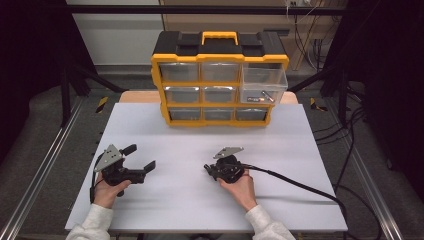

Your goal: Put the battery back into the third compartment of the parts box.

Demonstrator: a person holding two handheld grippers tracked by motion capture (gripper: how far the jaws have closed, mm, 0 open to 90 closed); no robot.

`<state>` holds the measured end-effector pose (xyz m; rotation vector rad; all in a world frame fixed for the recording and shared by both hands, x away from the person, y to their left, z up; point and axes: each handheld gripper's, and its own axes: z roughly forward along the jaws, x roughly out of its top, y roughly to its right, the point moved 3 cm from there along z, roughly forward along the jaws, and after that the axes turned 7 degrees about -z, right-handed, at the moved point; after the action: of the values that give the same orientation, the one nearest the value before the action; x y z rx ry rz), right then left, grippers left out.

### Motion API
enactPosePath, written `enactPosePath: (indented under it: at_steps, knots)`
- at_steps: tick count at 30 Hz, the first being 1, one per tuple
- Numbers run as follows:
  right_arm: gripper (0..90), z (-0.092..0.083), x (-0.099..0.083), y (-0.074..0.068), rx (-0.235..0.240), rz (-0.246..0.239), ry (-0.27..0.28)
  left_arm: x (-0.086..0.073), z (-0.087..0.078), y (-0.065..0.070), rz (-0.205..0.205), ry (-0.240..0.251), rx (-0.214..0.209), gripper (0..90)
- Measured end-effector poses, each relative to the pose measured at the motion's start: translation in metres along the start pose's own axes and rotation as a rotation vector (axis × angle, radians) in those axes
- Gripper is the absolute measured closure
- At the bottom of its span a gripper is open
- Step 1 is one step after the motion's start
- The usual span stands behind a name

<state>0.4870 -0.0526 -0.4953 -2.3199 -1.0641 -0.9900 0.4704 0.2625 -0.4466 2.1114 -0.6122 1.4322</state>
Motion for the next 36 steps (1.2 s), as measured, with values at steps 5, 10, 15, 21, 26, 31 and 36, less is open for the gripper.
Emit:
enactPosePath:
  at_steps: [5, 10, 15, 21, 26, 31, 36]
  knots:
    - [77.2, -0.013, 0.006, 0.004, 0.0, 0.002, 0.035, 0.0, 0.0, 0.0, 0.0, 0.0, 0.0, 1.7]
    - [77.2, -0.029, 0.012, 0.01, -0.008, 0.0, 0.065, 0.0, 0.001, 0.001, 0.0, -0.002, -0.002, 1.7]
    - [77.2, -0.049, 0.019, 0.017, -0.023, -0.004, 0.107, 0.0, 0.001, 0.001, 0.0, -0.002, -0.001, 1.7]
    - [77.2, -0.079, 0.03, 0.026, -0.06, -0.012, 0.163, 0.0, 0.001, 0.001, 0.001, -0.002, 0.0, 1.7]
    - [77.3, -0.114, 0.044, 0.037, -0.089, 0.0, 0.239, -0.001, 0.001, 0.001, 0.004, -0.007, -0.001, 1.7]
    - [77.2, -0.155, 0.069, 0.05, -0.146, -0.004, 0.309, -0.001, 0.001, 0.001, 0.004, -0.006, 0.0, 1.6]
    - [77.3, -0.185, 0.094, 0.062, -0.188, 0.006, 0.362, -0.001, 0.001, 0.001, 0.002, -0.005, -0.001, 1.6]
